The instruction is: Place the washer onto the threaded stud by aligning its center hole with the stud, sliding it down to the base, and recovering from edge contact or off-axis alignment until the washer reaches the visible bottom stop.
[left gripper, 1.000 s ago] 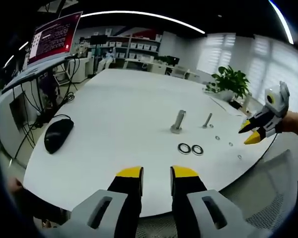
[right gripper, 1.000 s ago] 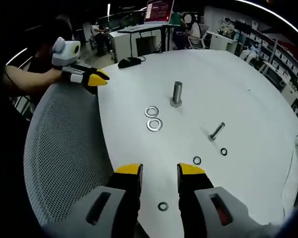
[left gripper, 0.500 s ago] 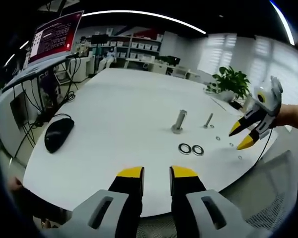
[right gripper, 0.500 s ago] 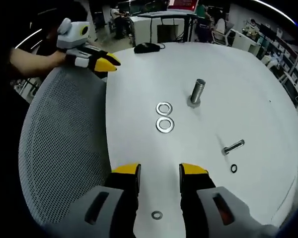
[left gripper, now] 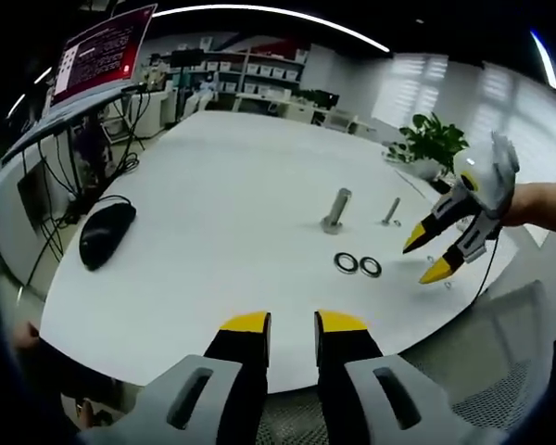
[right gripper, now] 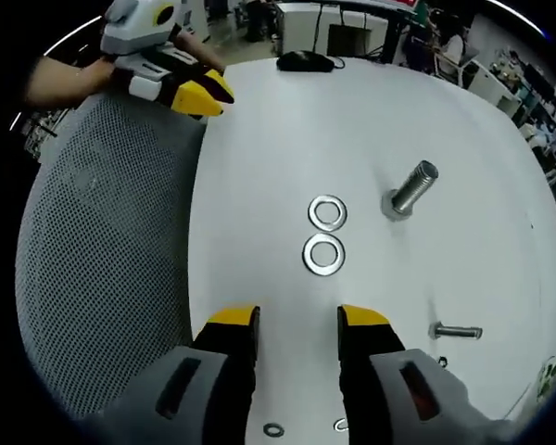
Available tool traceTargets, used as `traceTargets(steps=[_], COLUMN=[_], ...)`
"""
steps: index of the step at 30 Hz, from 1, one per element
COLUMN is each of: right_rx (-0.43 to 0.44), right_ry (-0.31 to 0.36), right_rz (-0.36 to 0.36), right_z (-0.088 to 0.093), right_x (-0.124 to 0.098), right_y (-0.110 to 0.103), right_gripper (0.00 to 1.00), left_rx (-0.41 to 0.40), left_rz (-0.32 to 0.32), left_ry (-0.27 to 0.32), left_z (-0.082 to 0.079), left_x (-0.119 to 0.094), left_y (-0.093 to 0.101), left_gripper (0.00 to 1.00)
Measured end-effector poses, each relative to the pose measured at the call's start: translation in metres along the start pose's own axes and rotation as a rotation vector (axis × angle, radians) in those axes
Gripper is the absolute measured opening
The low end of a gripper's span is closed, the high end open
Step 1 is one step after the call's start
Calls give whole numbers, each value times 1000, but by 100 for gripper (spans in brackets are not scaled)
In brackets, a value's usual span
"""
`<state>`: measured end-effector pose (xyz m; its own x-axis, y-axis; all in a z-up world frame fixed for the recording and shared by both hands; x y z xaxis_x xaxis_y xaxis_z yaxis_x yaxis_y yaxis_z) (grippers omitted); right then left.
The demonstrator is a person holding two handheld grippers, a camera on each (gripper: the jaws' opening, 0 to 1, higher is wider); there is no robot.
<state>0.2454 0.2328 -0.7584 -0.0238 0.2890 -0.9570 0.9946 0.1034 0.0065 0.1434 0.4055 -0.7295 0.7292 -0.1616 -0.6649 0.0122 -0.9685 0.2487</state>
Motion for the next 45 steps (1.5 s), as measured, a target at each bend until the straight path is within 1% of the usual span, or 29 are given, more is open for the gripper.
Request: traceTargets(steps=[4,5,7,10,13,15,16,17,18,19,23,25,28,31,33,39,45], right_rx=[-22,-4,21,37,42,45,-4,-40,-32,-26,-74,-136,-139,-165,-165,-173,-163], right_ry=[-32,-35,-34,-31,-42,-45,-71,-65,-63,-67,-101,-119,-154,-166,-164,-177,-153], right_rz=[-4,-21,-30,-32,-42,-28,0,17,-8,-9,-20,-32,-36,-38,-38,-36,-37], right_z=[-5,-7,-10,-16,-20,-22,-20,-23,-25,-26,-27,-29,-30,-31,-32,-33,-32], right_x=[10,12,15,19,26,31,30,31,31,31,31,32,33,33,34,33,33], right_y=[5,6,9,14,16,17,21,23,18,19,19,18,18,19,21,21,22], right_gripper=[37,37,37,37,36,36,35,33,33,34,34,34,33,29,26,24,23], left_rx=[-2,-2,-9,-14,-13,-18,-21,-22,-24,-25,-26,-29,-32,-34,-36,-39,-38], left_rz=[-2,0,-3,-3,-3,0,0,-1,1,1,4,6,6,10,11,11,10], left_ry=[-10,-16,-31,-15,-15,-9,-5,-4,-3,0,10,14,17,18,17,22,20], left_z=[1,2,4,1,1,0,0,0,0,-1,-2,-2,-3,-3,-3,-4,-4], left_x=[0,1,1,0,0,0,0,0,0,0,0,0,0,0,0,0,0], left_y=[0,0,-1,-2,-2,-2,-2,-2,-3,-3,-3,-3,-3,-3,-3,-3,-3], left_gripper=[16,16,16,15,14,14,13,12,12,12,11,11,11,11,11,11,10])
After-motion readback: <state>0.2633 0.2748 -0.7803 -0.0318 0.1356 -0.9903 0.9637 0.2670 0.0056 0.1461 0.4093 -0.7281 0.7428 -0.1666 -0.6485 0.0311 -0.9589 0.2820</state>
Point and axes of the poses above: the point that each gripper's makers call its tool centre point, and the gripper's own axes: x roughly forward along the fingers, y roughly to its right, z roughly out of its underside, the point moved 2 cm from there along -x, roughly backward along the fingers, and after that the axes turned 5 degrees about -y, right-handed, at the moved point
